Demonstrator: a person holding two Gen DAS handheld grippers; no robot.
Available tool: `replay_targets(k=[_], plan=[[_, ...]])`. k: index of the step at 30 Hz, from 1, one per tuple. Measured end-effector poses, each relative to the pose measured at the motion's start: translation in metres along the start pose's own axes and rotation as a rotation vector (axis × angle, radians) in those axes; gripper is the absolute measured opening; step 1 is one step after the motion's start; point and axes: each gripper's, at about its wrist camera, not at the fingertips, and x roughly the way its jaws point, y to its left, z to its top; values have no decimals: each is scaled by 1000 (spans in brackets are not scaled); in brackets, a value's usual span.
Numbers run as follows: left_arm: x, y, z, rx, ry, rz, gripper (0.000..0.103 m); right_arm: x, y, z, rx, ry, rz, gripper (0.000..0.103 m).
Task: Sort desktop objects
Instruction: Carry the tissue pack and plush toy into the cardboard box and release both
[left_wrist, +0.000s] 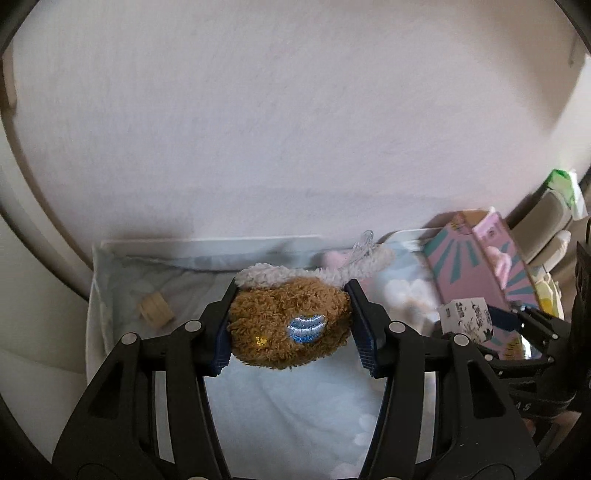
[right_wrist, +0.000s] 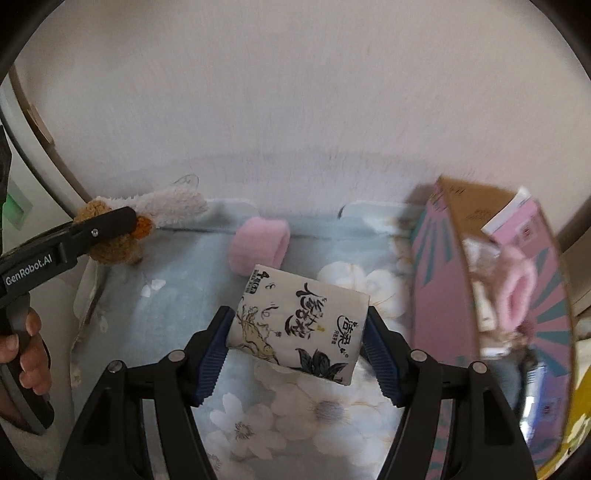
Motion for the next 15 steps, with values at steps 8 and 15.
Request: replay_targets(k=[8, 15], plan=[[-38, -16, 22, 14, -55, -26, 50, -35, -27, 12, 35, -90, -23, 65], [-40, -43, 33, 44, -55, -73, 50, -58, -62, 9, 108, -134, -63, 65]])
